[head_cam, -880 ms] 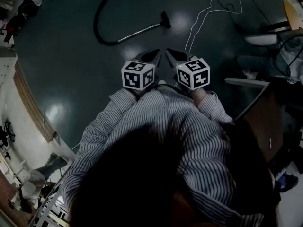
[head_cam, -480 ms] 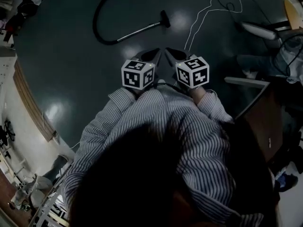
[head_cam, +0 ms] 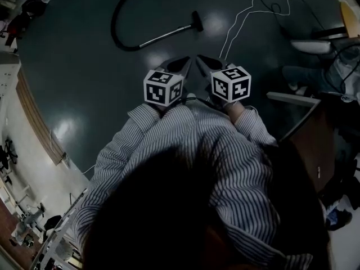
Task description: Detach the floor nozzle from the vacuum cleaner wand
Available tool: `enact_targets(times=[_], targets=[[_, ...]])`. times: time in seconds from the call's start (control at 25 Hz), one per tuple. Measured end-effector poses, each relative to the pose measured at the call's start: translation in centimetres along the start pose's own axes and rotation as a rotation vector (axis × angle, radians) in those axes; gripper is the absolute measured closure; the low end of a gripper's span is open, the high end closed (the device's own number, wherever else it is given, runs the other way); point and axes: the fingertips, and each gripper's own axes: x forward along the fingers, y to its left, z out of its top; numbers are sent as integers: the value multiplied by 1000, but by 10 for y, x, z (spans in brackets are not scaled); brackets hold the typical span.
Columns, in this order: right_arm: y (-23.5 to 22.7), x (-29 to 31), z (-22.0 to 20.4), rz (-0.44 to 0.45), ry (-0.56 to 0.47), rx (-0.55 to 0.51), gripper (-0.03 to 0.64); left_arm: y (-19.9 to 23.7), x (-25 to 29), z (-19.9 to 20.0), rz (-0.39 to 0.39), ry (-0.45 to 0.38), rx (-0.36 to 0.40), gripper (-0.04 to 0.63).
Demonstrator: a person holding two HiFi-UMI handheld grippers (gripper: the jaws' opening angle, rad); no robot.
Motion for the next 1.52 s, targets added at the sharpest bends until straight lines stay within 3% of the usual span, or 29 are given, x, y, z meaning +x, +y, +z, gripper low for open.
enact_targets(times=[0.24,0.52,0.92,1.2,1.52], targets=[[-16,-8,2,17,-21,42,615,-1,9,0,24,1,-14,591],[-26,-13,3,39,-6,9,614,-15,30,10,15,-22,3,591],[-39,-15,-13,70,37,64,614,-22,44,-9,-1,10,-70,591],[-51,20,12,60,34,62,614,17,61,10,2,12,-69,591],[-69,91,72,39,10,62,614,100,73,60,27,6,-78,591]])
